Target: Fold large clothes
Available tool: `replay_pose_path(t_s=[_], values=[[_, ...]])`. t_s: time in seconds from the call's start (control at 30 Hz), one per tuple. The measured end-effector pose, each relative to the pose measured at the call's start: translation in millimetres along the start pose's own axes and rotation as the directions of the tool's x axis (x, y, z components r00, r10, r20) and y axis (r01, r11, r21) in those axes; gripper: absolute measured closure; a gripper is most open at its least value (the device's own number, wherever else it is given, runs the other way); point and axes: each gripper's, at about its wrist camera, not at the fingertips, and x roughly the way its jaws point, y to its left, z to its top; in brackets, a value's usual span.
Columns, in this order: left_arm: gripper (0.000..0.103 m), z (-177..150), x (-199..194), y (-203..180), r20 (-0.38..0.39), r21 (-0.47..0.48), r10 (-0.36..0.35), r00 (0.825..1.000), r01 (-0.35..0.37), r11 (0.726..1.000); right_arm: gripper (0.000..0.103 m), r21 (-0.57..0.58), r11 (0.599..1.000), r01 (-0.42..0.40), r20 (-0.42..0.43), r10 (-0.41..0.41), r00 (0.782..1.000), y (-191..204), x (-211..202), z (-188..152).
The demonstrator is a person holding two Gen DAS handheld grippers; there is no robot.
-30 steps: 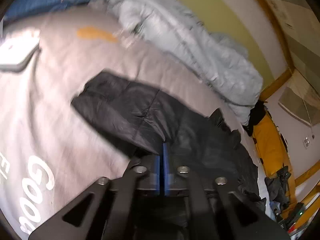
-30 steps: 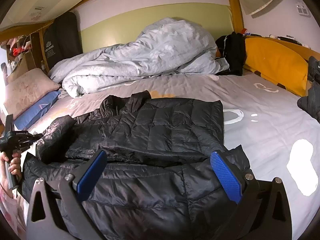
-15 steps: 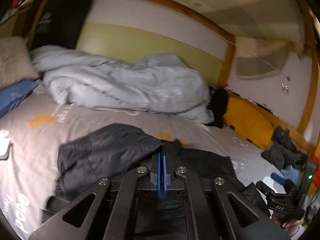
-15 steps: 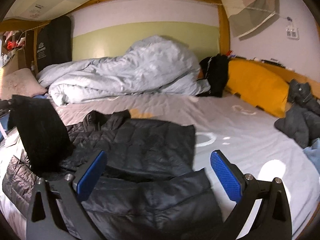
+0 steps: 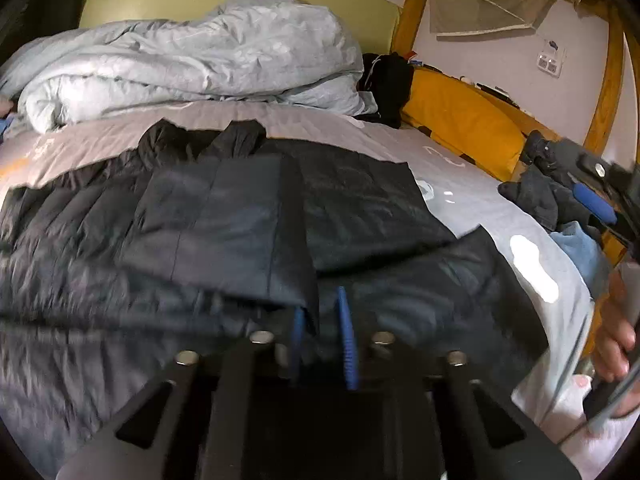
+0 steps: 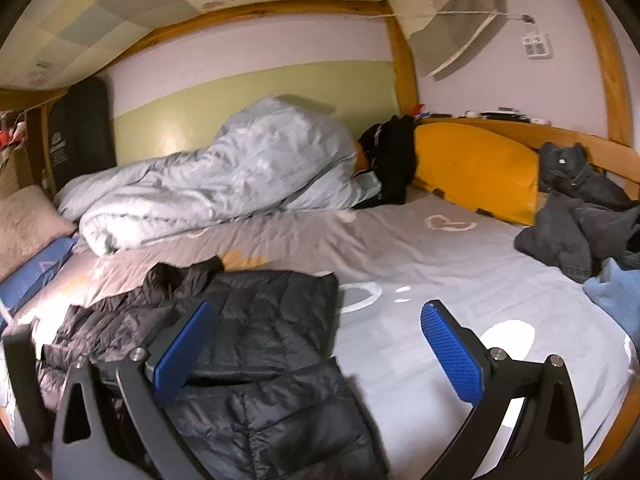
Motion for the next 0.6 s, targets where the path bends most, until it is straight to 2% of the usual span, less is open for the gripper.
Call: replay_pose_path(t_s=[0.17,0.37,0.53,0.57,0.6], values=[[0.070,-15.9,-42.7,12.7,0.038,0.021,0.034,0.999,-0.035,0.999,0.000,0.011,0.998,-0.057,-0.014,0.057,0.998,6.4,-2.6,-2.7],[0.068,-14.9,-91.6,46.7,0.122,0.016,0.136,0.983,-0.139,0.990,0.000,-0.095,0.990,-0.101,-0.039,0.098,0.994,42.8,-4.2,-15.1],[0.061,-12.7,-118.2,77.5,0.209,0.001,0.268,0.940,-0.275,0.962,0.000,-0.160,0.969,-0.189,-0.109,0.173,0.979,80.6,1.1,-32.5],[0.059,-13.3,-119.5,84.7,0.210,-0.009,0.296,0.932,-0.301,0.953,0.000,-0.170,0.965,-0.202,-0.128,0.181,0.975,88.2,4.3,-36.0],[0.059,-14.5,-118.4,93.7,0.201,-0.028,0.349,0.915,-0.351,0.936,0.000,-0.177,0.961,-0.211,-0.148,0.186,0.971,94.4,7.6,-37.8]])
